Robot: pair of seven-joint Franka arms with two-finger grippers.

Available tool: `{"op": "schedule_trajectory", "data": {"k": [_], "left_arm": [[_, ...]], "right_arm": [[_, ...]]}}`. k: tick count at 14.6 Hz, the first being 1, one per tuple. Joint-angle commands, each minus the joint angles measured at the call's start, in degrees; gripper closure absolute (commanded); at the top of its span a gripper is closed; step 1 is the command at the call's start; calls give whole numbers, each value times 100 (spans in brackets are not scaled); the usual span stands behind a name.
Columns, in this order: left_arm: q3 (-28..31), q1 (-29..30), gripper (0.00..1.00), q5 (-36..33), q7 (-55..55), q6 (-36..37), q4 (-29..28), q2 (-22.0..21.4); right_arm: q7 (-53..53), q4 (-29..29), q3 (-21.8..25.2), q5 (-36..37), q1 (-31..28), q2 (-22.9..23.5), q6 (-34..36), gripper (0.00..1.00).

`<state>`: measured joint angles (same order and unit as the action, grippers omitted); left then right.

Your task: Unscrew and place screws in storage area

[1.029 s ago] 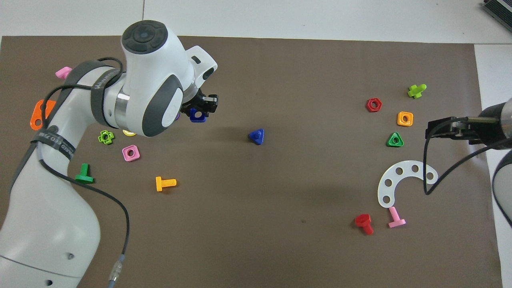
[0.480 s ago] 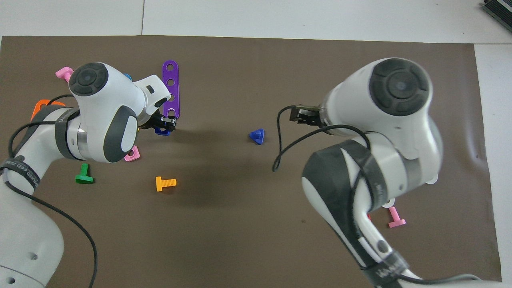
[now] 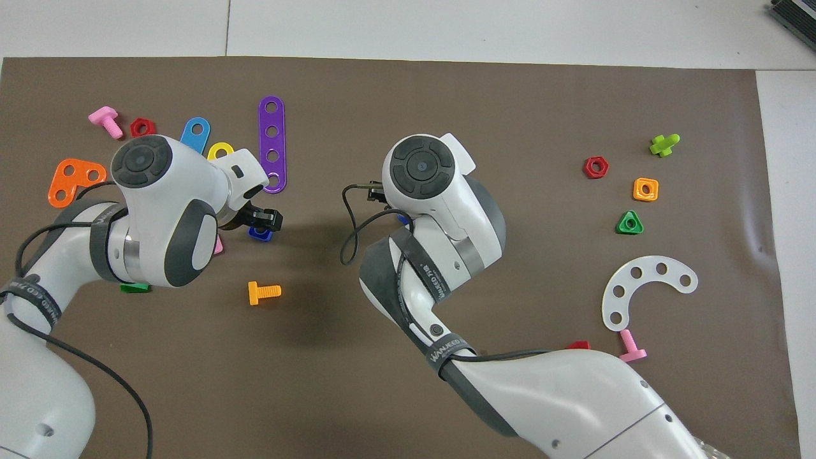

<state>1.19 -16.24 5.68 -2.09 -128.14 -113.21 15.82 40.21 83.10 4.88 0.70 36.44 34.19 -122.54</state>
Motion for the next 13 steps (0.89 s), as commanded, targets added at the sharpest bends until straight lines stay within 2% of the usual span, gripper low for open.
{"op": "schedule_trajectory", "data": {"k": [1,3,6,7,9,13], "left_arm": [[12,25,0,56,-116,-97,-149,-176],[21,33,0,56,-90,130,166,-176],[91,209,0,-14,-90,1262,1034,-229],[144,244,0,-32,-73,1613,1333,-255],[336,297,0,-49,-64,2125,1660,-360],[653,323,1,-611,-99,2469,1661,-676]], "right_arm": [[-39,241,-13,44,74,-18,-164,2],[-179,295,-13,18,48,-18,-235,12],[-548,794,-22,9,39,-193,-419,51],[-567,839,-22,1,39,-203,-507,58],[-567,840,-22,-8,39,-203,-542,58],[-584,849,-22,-8,39,-185,-761,60]]}}
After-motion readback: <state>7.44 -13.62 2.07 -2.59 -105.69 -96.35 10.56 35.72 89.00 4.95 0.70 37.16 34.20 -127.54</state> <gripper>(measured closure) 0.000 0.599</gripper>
